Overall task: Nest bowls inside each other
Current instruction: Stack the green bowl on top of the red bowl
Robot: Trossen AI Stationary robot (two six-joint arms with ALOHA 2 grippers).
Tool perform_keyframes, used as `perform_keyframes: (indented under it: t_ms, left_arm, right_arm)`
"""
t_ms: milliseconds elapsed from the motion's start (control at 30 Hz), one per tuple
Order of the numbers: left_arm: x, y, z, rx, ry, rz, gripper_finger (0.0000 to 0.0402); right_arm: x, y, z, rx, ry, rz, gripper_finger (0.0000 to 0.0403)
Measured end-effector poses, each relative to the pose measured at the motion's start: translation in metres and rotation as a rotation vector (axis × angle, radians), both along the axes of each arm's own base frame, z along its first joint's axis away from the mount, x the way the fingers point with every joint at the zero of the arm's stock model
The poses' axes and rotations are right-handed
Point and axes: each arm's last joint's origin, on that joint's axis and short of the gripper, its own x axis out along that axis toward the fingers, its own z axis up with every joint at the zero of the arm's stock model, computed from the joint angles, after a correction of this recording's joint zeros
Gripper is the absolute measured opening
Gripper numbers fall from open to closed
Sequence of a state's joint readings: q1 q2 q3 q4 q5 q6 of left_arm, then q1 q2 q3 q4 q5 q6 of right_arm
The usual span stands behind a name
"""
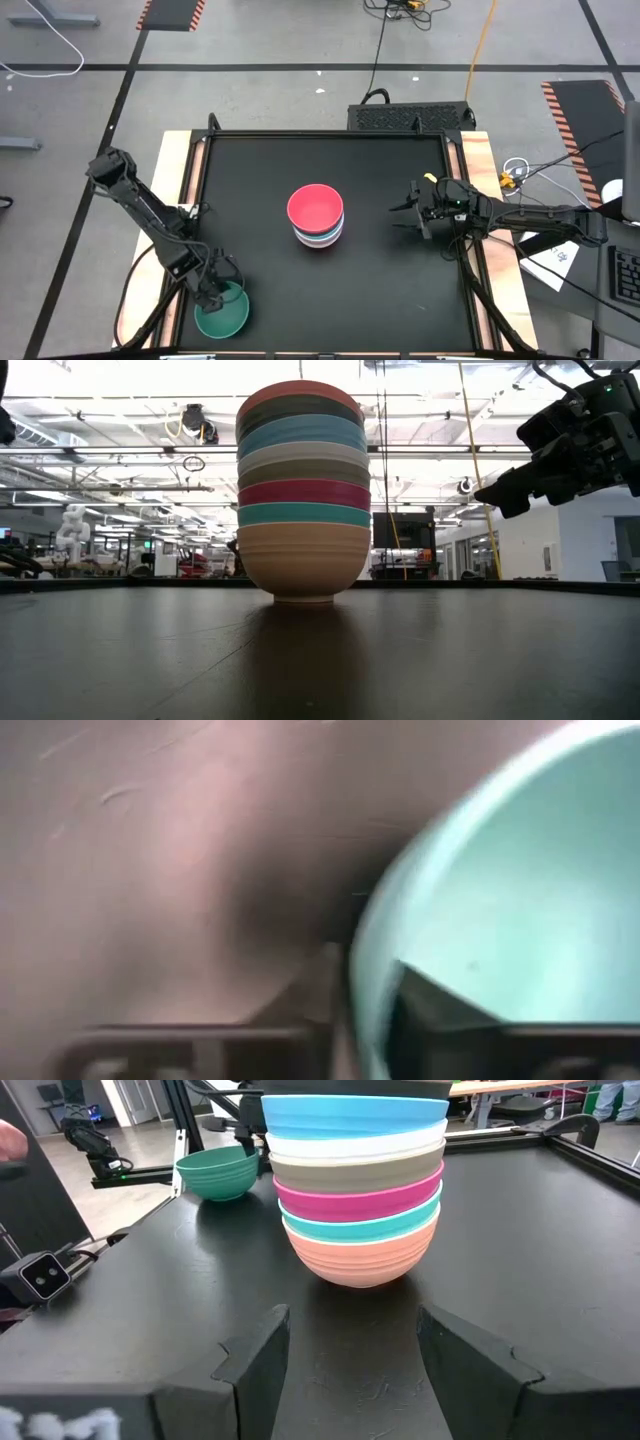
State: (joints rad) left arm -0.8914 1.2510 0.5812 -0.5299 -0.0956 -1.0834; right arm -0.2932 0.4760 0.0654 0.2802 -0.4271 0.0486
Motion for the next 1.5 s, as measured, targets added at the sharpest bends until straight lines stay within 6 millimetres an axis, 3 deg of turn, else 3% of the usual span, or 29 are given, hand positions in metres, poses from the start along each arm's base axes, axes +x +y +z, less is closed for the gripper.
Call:
perform_keyframes:
  t_ms: [67,367,533,700,900,1000,1200,1500]
  left_arm:
    - [0.003,-0.002,0.001,-0.023,-0.027,-0.072,0.0017]
    - [0.027,0.008,0.018,-0.092,-0.212,-0.210,0.0007]
    - [0.041,0.018,0.058,-0.094,-0.448,-0.310,0.0005]
    - [0.049,0.031,0.106,0.042,-0.734,-0.407,0.0005]
    - [0.061,0.064,0.150,0.258,-0.820,-0.326,0.0004]
    - [0.070,0.084,0.162,0.255,-0.813,-0.307,0.0006]
    - [0.086,0.112,0.191,0.275,-0.893,-0.448,0.0005]
    - [0.112,0.178,0.220,0.328,-0.783,-0.416,0.0005]
  right_arm:
    - [0.000,0.000,0.000,-0.001,0.000,0.001,0.0210]
    - [0.000,0.000,0.000,-0.016,-0.006,0.002,0.0210]
    - [0.000,0.000,0.001,-0.017,-0.009,0.002,0.0210]
    - [0.000,0.000,0.001,-0.022,-0.010,0.003,0.0210]
    - [0.000,0.000,0.001,-0.032,-0.011,0.005,0.0210]
    - [0.000,0.000,0.001,-0.030,-0.011,0.004,0.0210]
    - [0.000,0.000,0.001,-0.033,-0.011,0.005,0.0210]
    - [0.000,0.000,0.001,-0.035,-0.012,0.004,0.0210]
